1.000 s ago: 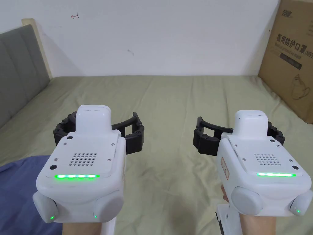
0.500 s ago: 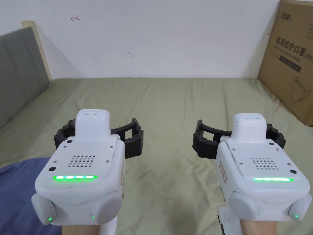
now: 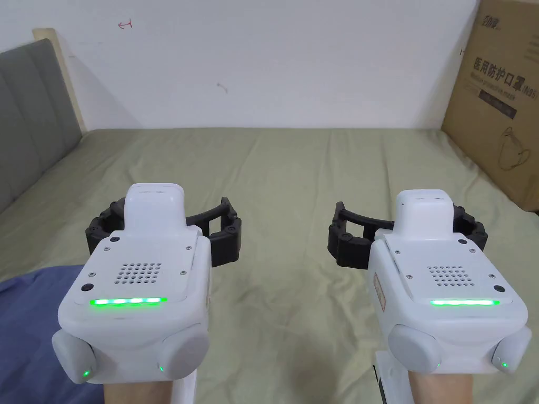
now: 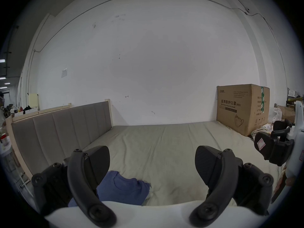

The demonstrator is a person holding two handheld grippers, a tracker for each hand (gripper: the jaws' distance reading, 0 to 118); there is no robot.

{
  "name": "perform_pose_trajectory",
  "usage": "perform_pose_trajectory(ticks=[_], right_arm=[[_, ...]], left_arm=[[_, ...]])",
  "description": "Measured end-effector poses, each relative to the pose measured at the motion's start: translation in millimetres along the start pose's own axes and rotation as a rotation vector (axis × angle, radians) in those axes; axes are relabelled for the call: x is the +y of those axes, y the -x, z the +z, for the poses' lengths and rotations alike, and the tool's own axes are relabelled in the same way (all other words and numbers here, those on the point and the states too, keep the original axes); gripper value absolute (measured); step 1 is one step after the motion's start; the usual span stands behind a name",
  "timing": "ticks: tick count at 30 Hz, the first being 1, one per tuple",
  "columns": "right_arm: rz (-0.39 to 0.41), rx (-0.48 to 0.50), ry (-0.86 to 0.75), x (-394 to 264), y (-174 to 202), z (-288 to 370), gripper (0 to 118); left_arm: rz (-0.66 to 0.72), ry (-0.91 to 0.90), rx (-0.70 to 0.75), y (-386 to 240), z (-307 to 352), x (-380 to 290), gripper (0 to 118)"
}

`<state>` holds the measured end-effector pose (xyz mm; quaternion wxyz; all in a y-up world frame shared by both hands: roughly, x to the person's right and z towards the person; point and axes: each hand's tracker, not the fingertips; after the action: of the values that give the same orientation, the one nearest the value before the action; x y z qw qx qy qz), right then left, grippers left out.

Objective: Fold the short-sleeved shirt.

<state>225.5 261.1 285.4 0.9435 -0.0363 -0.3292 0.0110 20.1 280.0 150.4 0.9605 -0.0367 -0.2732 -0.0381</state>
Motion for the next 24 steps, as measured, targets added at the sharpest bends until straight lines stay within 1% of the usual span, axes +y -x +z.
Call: perform_pose_trajectory(ticks=[3, 10, 16, 20, 24], right_arm=[[0.016, -0.001, 0.001, 0.6, 1.8, 0.0, 118], [-0.021, 0.006, 0.013, 0.6, -0.6, -1.2, 118], [-0.007, 0.007, 0.023, 2.9, -1.7, -3.0, 118], [-0.022, -0.030, 0.034, 2.8, 0.1, -6.0, 118], [-0.047, 0.022, 0.074, 4.1, -1.8, -8.5, 118]], left_arm=[[0.000, 0.010, -0.002, 0.5, -0.2, -1.0, 108], [0.008, 0.007, -0.010, 2.0, 1.1, 1.1, 108], [-0.005, 0.001, -0.002, 1.5, 1.3, 1.2, 108], [0.017, 0.004, -0.005, 2.4, 2.3, 1.3, 107], [0.017, 0.011, -0.002, 3.5, 1.8, 2.4, 107]])
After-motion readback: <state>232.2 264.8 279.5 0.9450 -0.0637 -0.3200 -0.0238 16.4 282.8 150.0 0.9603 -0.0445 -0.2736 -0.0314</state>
